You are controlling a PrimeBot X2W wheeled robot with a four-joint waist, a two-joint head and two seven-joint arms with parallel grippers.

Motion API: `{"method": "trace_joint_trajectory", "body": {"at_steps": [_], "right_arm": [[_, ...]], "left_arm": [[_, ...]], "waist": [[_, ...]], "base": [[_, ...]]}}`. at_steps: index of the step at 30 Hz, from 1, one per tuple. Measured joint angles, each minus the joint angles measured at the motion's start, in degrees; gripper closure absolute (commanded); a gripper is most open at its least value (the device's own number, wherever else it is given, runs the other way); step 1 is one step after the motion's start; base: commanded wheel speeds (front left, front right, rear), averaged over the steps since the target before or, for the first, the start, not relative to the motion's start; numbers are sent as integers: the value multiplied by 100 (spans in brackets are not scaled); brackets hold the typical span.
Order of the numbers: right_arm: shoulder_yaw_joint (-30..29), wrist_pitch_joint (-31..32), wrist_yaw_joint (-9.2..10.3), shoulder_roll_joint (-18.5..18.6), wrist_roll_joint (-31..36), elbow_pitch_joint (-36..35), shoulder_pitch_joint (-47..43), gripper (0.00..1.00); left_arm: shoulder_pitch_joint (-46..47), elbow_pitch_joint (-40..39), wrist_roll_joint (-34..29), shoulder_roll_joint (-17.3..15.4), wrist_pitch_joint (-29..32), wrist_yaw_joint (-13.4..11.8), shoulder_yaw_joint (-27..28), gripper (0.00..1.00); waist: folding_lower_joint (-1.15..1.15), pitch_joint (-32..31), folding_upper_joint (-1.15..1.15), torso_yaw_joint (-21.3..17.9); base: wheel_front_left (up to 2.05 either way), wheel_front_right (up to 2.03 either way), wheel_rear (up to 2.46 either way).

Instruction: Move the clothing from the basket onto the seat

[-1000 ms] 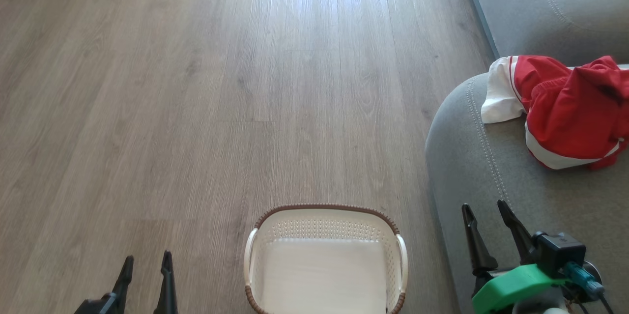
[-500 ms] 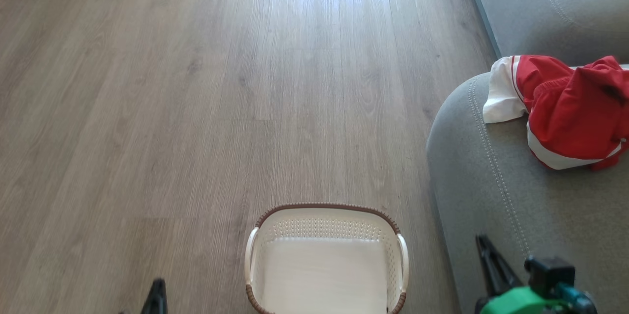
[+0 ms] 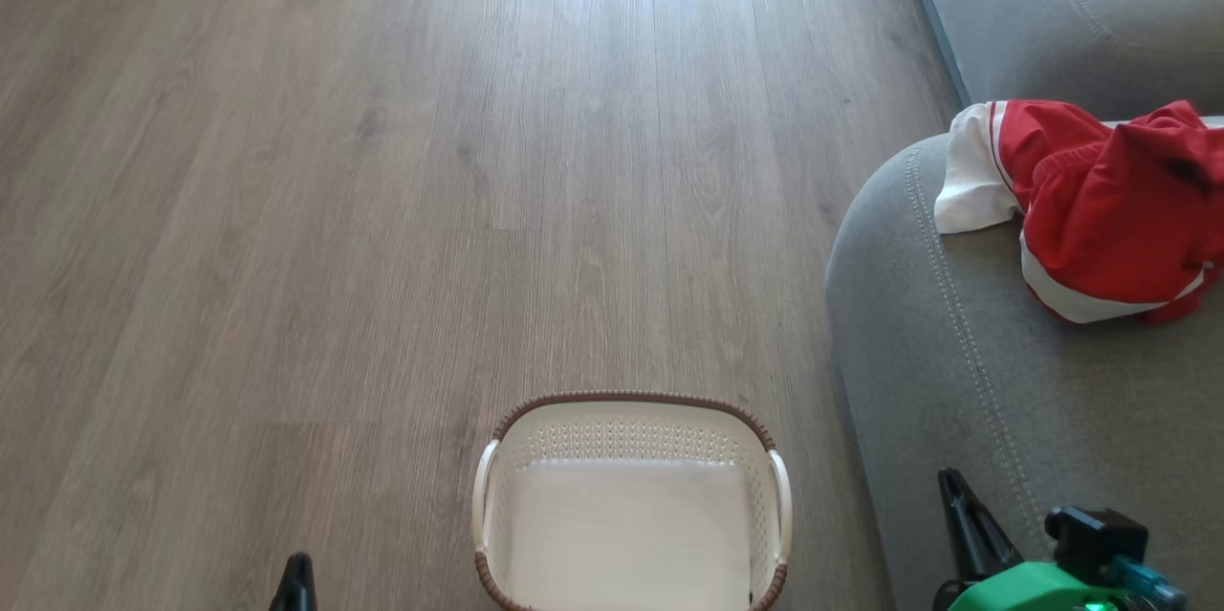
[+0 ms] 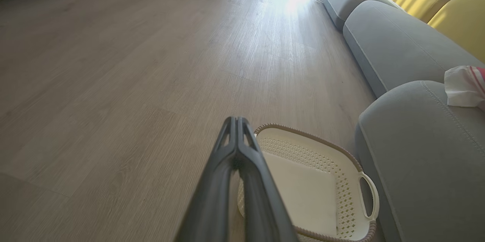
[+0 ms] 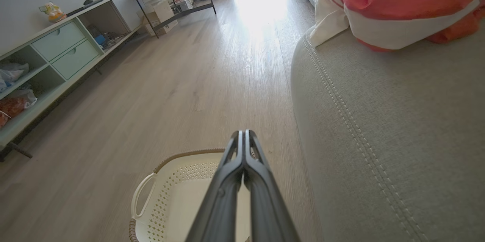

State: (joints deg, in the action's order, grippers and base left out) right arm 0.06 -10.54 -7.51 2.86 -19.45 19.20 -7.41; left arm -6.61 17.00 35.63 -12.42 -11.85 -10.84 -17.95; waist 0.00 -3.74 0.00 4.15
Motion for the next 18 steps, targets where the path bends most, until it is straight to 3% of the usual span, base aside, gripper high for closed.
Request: {"method": "trace_joint_trajectory", "body": {"at_steps": [18], "right_arm": [[-132,261,0,0,-1111,-33,149,100]], "left_arm": [[131,-108,866,144,277,199,327,100]], "waist": [[0,55,0,-65]], "base": [[0,0,0]]}}
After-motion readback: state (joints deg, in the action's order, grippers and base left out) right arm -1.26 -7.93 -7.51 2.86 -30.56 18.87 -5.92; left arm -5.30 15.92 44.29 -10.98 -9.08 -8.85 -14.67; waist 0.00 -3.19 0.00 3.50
